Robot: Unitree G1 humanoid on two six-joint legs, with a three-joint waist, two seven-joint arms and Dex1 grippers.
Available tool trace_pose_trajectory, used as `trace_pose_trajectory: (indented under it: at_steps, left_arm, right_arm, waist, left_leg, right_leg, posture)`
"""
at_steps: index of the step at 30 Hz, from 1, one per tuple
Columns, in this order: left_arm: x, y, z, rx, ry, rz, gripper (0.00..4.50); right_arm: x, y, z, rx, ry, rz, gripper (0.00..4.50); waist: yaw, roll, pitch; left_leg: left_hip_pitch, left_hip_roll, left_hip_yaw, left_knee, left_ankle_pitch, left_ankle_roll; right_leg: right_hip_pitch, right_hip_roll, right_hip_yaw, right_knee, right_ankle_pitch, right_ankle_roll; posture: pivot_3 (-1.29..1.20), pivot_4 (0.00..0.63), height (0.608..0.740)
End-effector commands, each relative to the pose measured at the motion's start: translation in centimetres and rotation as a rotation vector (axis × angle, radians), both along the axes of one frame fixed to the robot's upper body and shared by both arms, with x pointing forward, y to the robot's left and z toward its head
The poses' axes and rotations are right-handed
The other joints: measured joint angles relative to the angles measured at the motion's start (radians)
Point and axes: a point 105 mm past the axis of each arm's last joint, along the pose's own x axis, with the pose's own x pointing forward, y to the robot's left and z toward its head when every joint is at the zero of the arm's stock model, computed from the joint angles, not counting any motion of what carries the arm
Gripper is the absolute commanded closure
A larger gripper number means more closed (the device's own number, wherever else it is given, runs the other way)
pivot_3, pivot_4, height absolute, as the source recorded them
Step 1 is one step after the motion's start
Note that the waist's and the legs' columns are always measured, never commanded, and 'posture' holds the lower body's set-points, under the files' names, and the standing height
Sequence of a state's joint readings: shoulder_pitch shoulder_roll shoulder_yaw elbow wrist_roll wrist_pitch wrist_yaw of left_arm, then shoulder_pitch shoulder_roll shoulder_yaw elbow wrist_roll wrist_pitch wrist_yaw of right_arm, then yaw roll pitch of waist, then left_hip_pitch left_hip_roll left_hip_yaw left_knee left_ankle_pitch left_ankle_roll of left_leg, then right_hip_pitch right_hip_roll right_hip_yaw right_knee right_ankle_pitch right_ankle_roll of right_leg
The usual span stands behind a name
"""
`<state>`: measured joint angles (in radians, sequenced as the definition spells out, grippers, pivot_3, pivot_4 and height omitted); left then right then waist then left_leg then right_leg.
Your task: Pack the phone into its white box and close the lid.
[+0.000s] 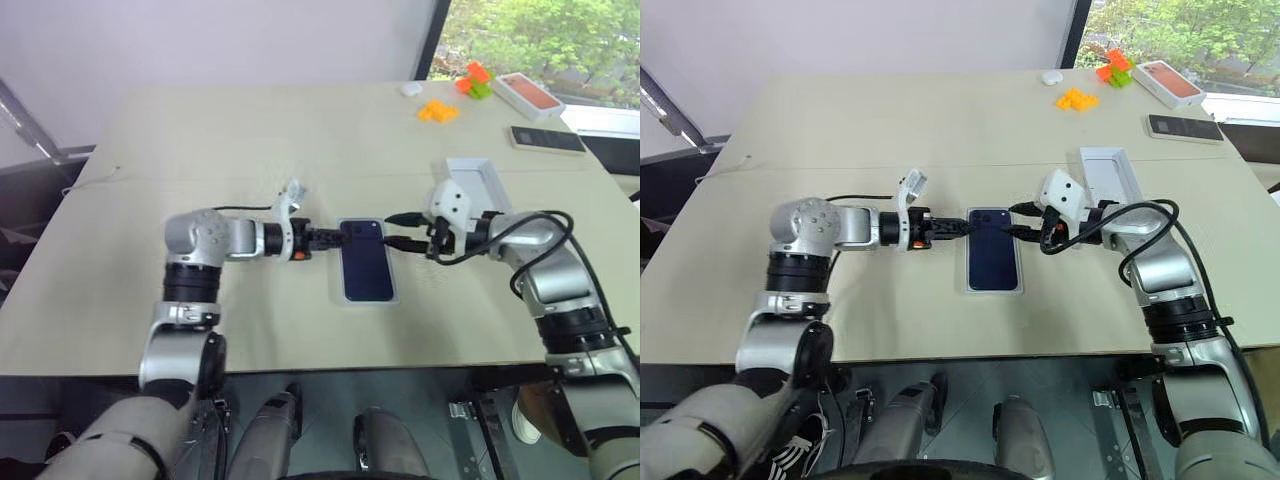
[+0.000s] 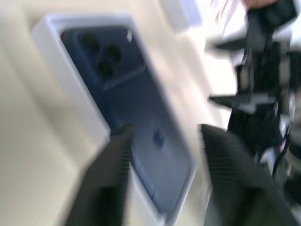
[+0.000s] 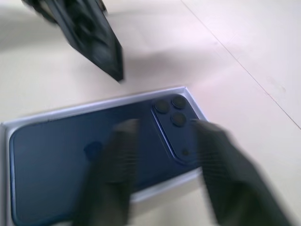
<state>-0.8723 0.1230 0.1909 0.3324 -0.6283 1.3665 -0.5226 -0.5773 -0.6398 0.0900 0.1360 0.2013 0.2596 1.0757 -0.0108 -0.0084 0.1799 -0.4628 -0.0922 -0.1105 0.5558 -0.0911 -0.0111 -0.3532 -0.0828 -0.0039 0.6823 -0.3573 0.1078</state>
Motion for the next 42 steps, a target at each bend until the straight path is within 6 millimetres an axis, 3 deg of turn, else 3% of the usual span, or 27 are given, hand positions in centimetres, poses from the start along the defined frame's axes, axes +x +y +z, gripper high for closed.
trace_pose_trajectory:
  at_steps: [1,10,14,18,22,25,28,32,35,39,42]
  left_arm:
    - [0.4,-0.4,0.3,0.007,-0.056,0.048,4.44]
    - [-0.6,-1.7,-3.9,0.182,-0.071,0.021,4.44]
    - [-0.6,-1.7,-4.7,0.228,-0.070,0.010,4.44]
    - [-0.4,-1.0,-4.3,0.247,-0.106,0.009,4.44]
    - [0.2,-0.3,-1.9,0.189,-0.184,0.031,4.44]
    - [0.8,0.9,0.9,0.123,-0.275,0.079,4.50]
    - [1.1,2.6,3.4,0.106,-0.390,0.101,3.62]
    - [1.1,6.0,4.9,0.144,-0.540,0.132,1.53]
    - [0.6,7.0,4.6,0.185,-0.604,0.097,0.06]
    - [-0.3,7.3,4.1,0.224,-0.672,0.029,0.06]
    - [-0.8,7.5,4.6,0.233,-0.770,0.001,0.06]
  right_arm:
    - [-0.2,0.2,0.4,0.012,-0.030,-0.005,4.47]
    - [-0.8,0.3,-3.3,-0.092,-0.007,-0.015,4.47]
    - [-1.3,0.3,-5.0,-0.207,-0.031,0.013,4.47]
    - [-0.5,0.3,-4.0,-0.168,-0.043,-0.019,4.47]
    - [0.0,0.3,-1.9,-0.079,-0.029,-0.031,4.47]
    - [0.4,-0.2,0.0,-0.007,-0.003,-0.052,3.60]
    - [1.1,-1.4,1.9,0.021,-0.019,-0.099,2.10]
    - [1.6,-4.0,2.8,-0.028,-0.018,-0.154,0.04]
    - [2.4,-5.8,2.8,-0.081,-0.041,-0.208,0.00]
    - [4.6,-7.9,3.5,-0.138,-0.071,-0.363,0.00]
    - [6.2,-8.1,4.0,-0.134,-0.079,-0.460,0.00]
  waist:
    - [-0.001,0.000,0.000]
    - [-0.002,0.002,-0.001]
    - [-0.001,0.002,-0.002]
    - [-0.002,0.003,-0.002]
    - [-0.006,0.003,-0.002]
    - [-0.006,0.003,-0.002]
    - [-0.003,0.003,-0.001]
    - [0.000,0.003,-0.001]
    - [-0.001,0.003,-0.001]
    - [-0.003,0.004,-0.001]
    - [-0.007,0.004,-0.001]
  left_leg:
    - [0.000,0.000,0.000,0.000,0.000,0.000]
    - [0.001,0.001,0.000,0.000,0.000,0.000]
    - [0.003,0.000,0.000,0.002,-0.001,-0.001]
    - [0.006,0.001,0.000,0.002,-0.002,-0.002]
    - [0.006,0.001,0.000,0.002,-0.002,-0.002]
    - [0.002,0.002,0.000,0.001,-0.001,-0.001]
    - [0.001,0.001,0.000,0.001,-0.001,0.000]
    - [0.000,0.001,0.000,-0.002,-0.001,0.000]
    - [0.001,0.001,0.001,-0.002,-0.001,0.000]
    - [0.000,0.001,0.001,-0.002,-0.001,-0.001]
    - [0.000,0.001,0.001,-0.002,-0.001,-0.001]
  right_leg:
    - [0.000,0.000,0.000,0.000,0.000,0.000]
    - [0.001,0.001,0.000,0.001,0.000,0.000]
    - [0.003,0.001,0.000,0.001,0.000,0.000]
    - [0.003,0.001,0.000,0.001,0.000,-0.001]
    - [0.003,0.002,0.000,0.001,0.000,-0.001]
    - [0.002,0.002,0.000,0.001,0.000,-0.001]
    - [0.000,0.002,0.000,0.001,0.000,-0.001]
    - [-0.001,0.001,0.000,0.000,0.000,-0.001]
    - [-0.001,0.001,0.000,0.000,0.000,-0.001]
    - [-0.001,0.001,0.001,0.000,0.000,-0.001]
    - [-0.002,0.001,0.001,0.000,0.000,-0.002]
  posture:
    - [0.00,0.150,0.740]
    - [0.00,0.150,0.740]
    - [0.00,0.150,0.740]
    - [0.00,0.150,0.740]
    - [0.00,0.150,0.740]
    - [0.00,0.150,0.740]
    - [0.00,0.150,0.740]
    - [0.00,0.150,0.740]
    - [0.00,0.150,0.740]
    - [0.00,0.150,0.740]
    - [0.00,0.150,0.740]
